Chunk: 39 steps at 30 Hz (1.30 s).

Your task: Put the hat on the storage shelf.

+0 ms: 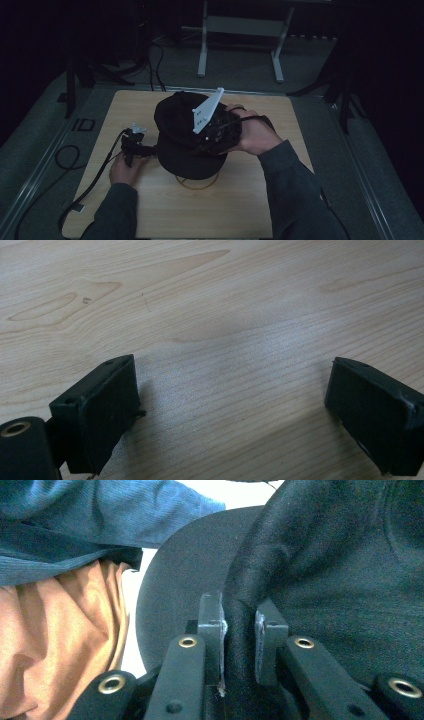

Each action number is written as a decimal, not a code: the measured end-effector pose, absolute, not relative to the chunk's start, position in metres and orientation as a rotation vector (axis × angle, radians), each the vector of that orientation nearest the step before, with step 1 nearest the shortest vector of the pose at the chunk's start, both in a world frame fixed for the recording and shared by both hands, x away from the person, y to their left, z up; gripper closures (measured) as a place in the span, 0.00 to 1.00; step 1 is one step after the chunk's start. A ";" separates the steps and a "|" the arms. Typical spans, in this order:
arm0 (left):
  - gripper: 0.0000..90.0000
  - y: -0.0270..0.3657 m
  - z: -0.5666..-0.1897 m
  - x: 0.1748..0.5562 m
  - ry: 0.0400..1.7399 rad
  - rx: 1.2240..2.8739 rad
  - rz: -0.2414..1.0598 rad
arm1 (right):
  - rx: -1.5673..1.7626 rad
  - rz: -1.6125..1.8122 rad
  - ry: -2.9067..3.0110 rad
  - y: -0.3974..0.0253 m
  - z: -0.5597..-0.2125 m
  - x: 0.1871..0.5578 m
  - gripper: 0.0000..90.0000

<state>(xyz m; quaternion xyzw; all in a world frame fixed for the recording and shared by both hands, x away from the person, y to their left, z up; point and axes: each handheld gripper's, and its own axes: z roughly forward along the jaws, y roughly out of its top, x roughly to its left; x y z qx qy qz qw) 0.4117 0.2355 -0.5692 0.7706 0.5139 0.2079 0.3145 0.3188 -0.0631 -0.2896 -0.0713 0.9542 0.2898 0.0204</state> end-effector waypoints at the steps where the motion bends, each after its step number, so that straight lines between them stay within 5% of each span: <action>1: 0.07 0.235 -0.569 0.412 1.354 2.030 0.548 | -0.219 0.893 2.962 -0.062 -0.291 0.319 0.87; 39: 0.07 0.236 -0.569 0.412 1.354 2.032 0.548 | -0.168 0.867 3.013 -0.056 -0.304 0.338 0.85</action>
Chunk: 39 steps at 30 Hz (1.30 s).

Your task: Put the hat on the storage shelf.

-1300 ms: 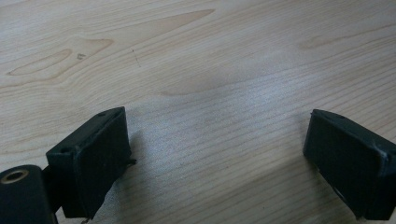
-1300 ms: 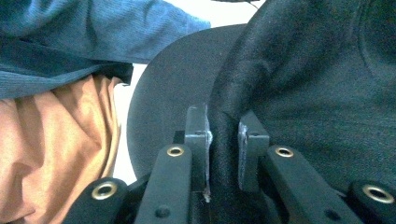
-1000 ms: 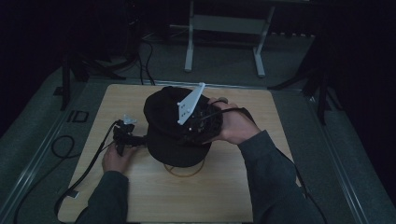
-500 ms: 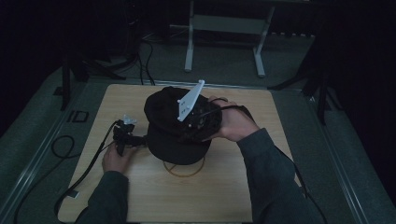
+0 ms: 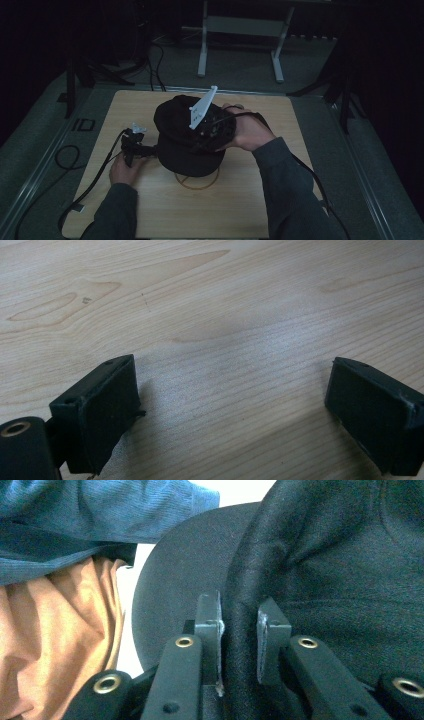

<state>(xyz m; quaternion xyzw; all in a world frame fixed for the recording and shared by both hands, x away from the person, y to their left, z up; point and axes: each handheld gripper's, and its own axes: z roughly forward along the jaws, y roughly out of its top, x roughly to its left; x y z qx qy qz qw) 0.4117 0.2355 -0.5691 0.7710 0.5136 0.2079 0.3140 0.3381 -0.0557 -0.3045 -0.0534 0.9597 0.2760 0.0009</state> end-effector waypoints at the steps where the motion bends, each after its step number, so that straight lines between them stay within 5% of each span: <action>1: 0.07 0.236 -0.569 0.412 1.354 2.033 0.548 | -0.170 0.867 3.012 -0.055 -0.305 0.338 0.85; 39: 0.07 0.236 -0.569 0.412 1.354 2.032 0.547 | -0.129 0.860 3.057 -0.058 -0.318 0.343 0.77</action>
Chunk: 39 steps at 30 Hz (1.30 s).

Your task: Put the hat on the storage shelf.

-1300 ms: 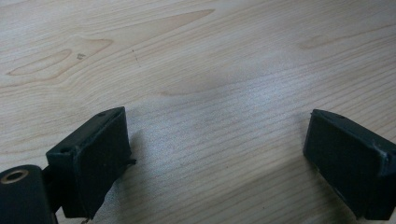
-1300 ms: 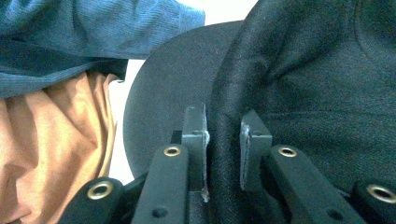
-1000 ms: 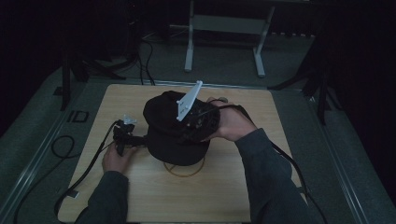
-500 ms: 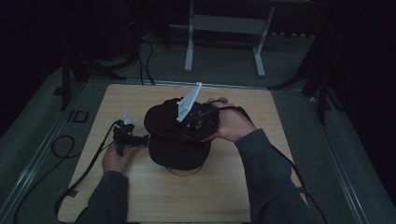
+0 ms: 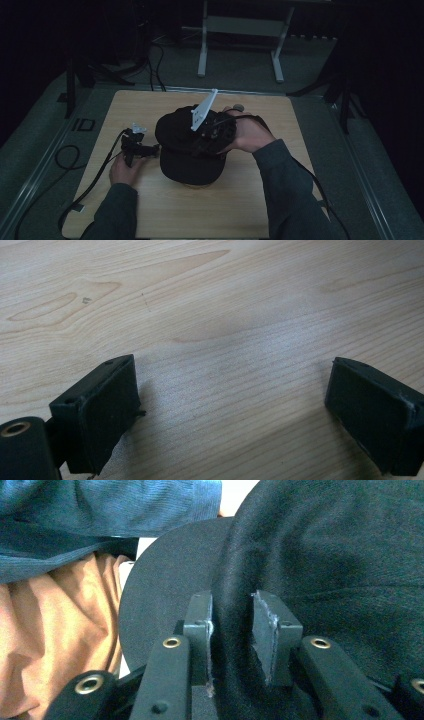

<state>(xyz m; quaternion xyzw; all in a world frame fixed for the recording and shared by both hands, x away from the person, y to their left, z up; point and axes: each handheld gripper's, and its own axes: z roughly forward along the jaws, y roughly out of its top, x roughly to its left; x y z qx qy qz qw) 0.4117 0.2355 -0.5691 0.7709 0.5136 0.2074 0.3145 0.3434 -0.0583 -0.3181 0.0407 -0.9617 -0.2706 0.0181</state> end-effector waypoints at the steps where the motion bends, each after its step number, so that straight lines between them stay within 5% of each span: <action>1: 0.07 0.236 -0.569 0.412 1.354 2.032 0.547 | 0.126 -0.840 -2.987 -0.058 -0.318 0.343 0.77; 16: 0.07 0.235 -0.569 0.412 1.355 2.028 0.546 | 0.106 -0.838 -2.995 -0.065 -0.314 0.344 0.65; 39: 0.07 0.235 -0.569 0.412 1.355 2.028 0.546 | -0.022 -0.912 -3.038 -0.095 -0.303 0.348 0.65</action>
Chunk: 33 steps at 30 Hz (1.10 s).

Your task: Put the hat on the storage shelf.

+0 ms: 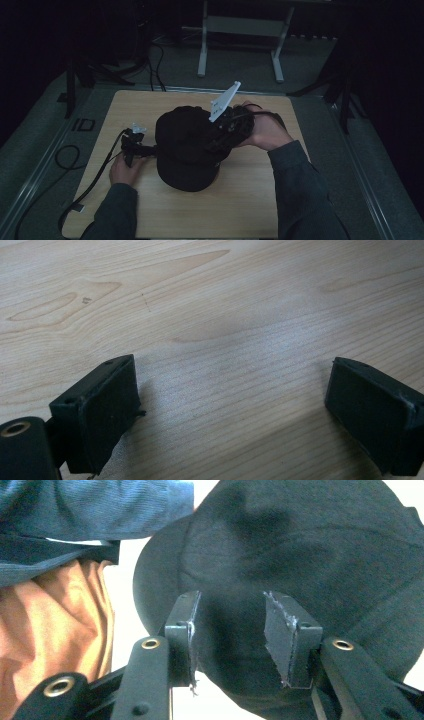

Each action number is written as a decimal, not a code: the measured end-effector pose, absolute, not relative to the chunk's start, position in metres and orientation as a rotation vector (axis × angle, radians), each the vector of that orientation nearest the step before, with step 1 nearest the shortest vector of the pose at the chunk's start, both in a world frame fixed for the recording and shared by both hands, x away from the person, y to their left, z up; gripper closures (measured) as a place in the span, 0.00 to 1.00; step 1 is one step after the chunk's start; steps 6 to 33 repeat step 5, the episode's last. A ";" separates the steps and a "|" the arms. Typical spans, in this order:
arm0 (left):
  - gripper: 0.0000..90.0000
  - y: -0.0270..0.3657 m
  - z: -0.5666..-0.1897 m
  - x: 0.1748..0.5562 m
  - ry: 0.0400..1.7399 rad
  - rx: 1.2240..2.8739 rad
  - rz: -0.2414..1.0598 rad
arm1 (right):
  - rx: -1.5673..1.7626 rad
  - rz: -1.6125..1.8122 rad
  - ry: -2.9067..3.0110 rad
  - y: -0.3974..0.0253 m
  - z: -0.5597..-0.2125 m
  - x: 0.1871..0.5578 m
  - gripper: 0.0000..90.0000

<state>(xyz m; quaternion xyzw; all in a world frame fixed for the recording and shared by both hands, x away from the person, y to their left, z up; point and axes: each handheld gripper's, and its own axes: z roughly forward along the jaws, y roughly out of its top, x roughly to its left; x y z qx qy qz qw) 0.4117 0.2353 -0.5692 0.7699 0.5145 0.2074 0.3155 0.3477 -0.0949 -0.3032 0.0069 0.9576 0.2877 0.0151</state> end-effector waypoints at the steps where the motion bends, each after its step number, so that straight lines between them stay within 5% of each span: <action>1: 0.07 0.235 -0.569 0.412 1.355 2.028 0.546 | 0.023 0.904 2.977 -0.096 -0.303 0.348 0.65; 33: 0.07 0.235 -0.569 0.412 1.355 2.028 0.546 | 0.051 0.904 2.982 -0.101 -0.305 0.350 0.65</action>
